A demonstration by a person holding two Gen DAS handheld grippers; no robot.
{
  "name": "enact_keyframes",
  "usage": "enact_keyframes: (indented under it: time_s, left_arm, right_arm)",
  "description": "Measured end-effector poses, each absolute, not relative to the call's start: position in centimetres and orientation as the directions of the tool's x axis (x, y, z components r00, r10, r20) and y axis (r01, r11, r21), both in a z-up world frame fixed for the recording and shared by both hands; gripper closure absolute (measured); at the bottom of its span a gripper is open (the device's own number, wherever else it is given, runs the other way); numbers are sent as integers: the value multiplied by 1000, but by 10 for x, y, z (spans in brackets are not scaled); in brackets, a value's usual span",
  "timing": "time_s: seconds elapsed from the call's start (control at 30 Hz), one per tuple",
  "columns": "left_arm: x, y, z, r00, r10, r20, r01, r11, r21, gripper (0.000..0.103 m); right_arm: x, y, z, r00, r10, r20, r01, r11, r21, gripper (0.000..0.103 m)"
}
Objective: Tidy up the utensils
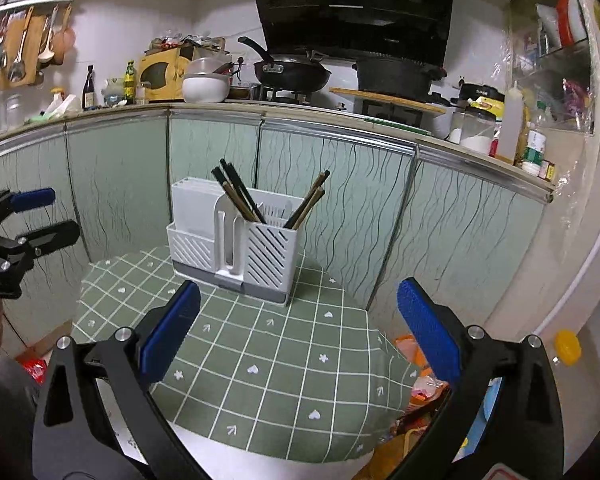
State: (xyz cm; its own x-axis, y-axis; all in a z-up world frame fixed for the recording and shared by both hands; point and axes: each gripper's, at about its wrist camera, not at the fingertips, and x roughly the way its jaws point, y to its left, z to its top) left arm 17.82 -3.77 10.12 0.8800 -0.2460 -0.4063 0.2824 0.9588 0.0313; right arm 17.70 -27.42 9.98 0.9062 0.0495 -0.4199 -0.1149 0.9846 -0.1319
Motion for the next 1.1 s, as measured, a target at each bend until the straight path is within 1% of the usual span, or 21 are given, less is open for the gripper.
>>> enact_keyframes:
  time_s: [0.2,0.33,0.57,0.73,0.83,1.1]
  left_arm:
    - [158,-28,86,886,-251,-389,276,961,8,5]
    - [149,-17,71,880,-239,-410,252,967,-24,5]
    - [134,-15,51,888,-167,-427,206,978,45,5]
    - [126,-11,35,883,-155,-444,190,981,36,5]
    - [122,-12,22,884,-125,-451,167,985,54,5]
    - [116,-16,-1,876,-113,-468,150,988,41,5]
  right_arm:
    - [158,-269,82,904,46,-426,-113,984,-135,8]
    - [146,-267,67,900,46,-434,-108,987,-121,8]
    - [134,-266,41,882,60,-468,-114,990,-87,8]
    - [130,-268,20,867,62,-495,-104,993,-59,8]
    - [128,-269,9,859,59,-509,-96,994,-48,8]
    - [119,-265,-7,854,50,-518,-86,995,-46,8]
